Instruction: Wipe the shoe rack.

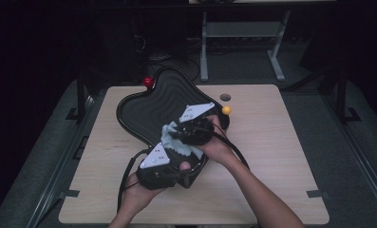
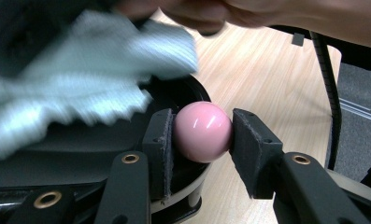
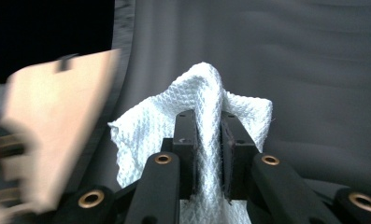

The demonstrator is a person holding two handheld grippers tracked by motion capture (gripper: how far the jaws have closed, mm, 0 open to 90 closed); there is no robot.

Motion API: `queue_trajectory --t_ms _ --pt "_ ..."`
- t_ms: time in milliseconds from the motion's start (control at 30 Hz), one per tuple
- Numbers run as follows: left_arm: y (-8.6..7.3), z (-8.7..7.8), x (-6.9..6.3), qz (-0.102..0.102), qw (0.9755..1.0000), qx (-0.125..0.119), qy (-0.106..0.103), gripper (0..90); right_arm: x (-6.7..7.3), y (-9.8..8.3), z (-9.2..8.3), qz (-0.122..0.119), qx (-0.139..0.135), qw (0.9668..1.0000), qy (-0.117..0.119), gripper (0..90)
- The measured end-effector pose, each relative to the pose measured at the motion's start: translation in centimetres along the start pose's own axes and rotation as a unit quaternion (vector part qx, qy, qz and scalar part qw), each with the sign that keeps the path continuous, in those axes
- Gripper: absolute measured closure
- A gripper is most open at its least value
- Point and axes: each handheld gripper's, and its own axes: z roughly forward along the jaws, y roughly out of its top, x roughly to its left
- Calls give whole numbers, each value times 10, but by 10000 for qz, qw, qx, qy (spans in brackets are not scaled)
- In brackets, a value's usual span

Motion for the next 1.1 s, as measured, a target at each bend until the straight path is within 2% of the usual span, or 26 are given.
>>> queue_trajectory --t_ms 33,100,133,200,233,267,300,400,433,500,533,567,633,700,767,800,833,900,933,967,1033,1067,1100 --pt "0 0 0 3 10000 2 4 600 -6 -1 -1 145 -41 9999 -43 783" --pt "0 0 0 5 10000 0 1 600 -4 -1 -1 141 -37 9999 -12 777" --pt "0 0 0 5 10000 6 -3 600 1 -1 0 76 -21 9999 94 772" --pt "0 0 -1 27 10000 12 -5 600 14 2 2 -62 -6 9986 525 769" --pt "0 0 -1 1 10000 1 -18 600 20 3 3 -239 27 9980 578 771" --pt "0 0 -1 3 10000 -1 -17 600 24 4 3 -375 79 9979 516 771" --pt "0 0 -1 23 10000 7 -5 600 22 5 2 -380 113 9982 459 772" --pt "-1 0 -1 -9 10000 -12 3 600 5 4 1 -93 97 9998 146 775" --pt "0 0 -1 2 10000 -1 6 600 -5 3 0 164 80 9998 93 777" --pt "0 0 -1 14 10000 10 8 600 -3 3 0 136 95 9998 74 778" --pt "0 0 -2 16 10000 10 5 600 3 4 1 17 99 9999 139 774" --pt "0 0 -2 16 10000 7 -1 600 12 6 3 -83 67 9991 423 771" --pt "0 0 -2 20 10000 11 0 600 17 7 5 -165 60 9987 485 769" --pt "-1 0 -2 14 10000 -7 -4 600 19 10 5 -273 82 9986 451 769" --pt "0 0 -2 21 10000 -2 -5 600 9 11 5 -185 73 9996 210 770" --pt "0 0 -2 17 10000 -5 -7 600 2 12 5 -72 82 9999 20 771" --pt "0 0 -2 16 10000 -5 -11 600 -8 13 5 139 68 9999 -67 772" --pt "0 0 -1 17 10000 -2 -23 600 -7 14 6 119 80 9999 -64 770" --pt "0 0 -1 27 10000 13 -20 600 1 15 8 2 53 9998 176 763" --pt "0 0 -1 27 10000 13 -20 600 1 15 8 2 53 9998 176 763" --pt "0 0 -1 23 10000 14 -28 600 11 19 11 -184 48 9989 420 763" --pt "0 0 -1 19 10000 16 -21 600 13 21 12 -216 47 9987 469 764" --pt "0 0 -2 23 10000 7 -10 600 10 25 14 -263 41 9989 390 767"
